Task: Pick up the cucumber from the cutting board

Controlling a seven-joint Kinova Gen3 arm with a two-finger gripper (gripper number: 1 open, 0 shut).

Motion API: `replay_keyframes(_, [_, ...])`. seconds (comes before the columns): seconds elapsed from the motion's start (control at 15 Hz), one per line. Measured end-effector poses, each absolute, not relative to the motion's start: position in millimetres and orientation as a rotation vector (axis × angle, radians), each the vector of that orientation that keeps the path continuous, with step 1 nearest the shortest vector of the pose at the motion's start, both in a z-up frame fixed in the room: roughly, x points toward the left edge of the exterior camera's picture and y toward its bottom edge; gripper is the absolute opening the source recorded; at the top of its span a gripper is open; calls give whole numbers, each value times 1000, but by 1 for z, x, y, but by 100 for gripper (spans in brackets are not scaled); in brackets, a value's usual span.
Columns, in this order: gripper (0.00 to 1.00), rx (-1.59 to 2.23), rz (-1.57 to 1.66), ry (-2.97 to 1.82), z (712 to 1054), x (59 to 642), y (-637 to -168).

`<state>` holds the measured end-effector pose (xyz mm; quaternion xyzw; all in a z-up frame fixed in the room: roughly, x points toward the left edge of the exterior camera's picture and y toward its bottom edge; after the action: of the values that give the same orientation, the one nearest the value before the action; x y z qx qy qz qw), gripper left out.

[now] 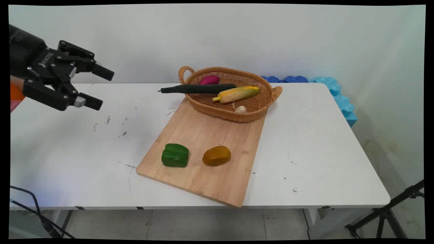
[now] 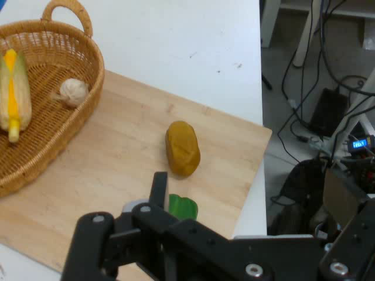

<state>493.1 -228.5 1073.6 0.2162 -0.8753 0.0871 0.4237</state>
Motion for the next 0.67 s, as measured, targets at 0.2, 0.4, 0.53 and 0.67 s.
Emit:
replay_keyframes(0.2, [100,555,205,-2233,1070,486,-235])
replay_keyframes(0.4, [100,587,207,-2295,1064,476,-247])
replay_keyframes(0.53, [100,616,211,-2333,1058,464,-258])
replay_keyframes(0.67, [100,647,217,-2369,1049,451,-270])
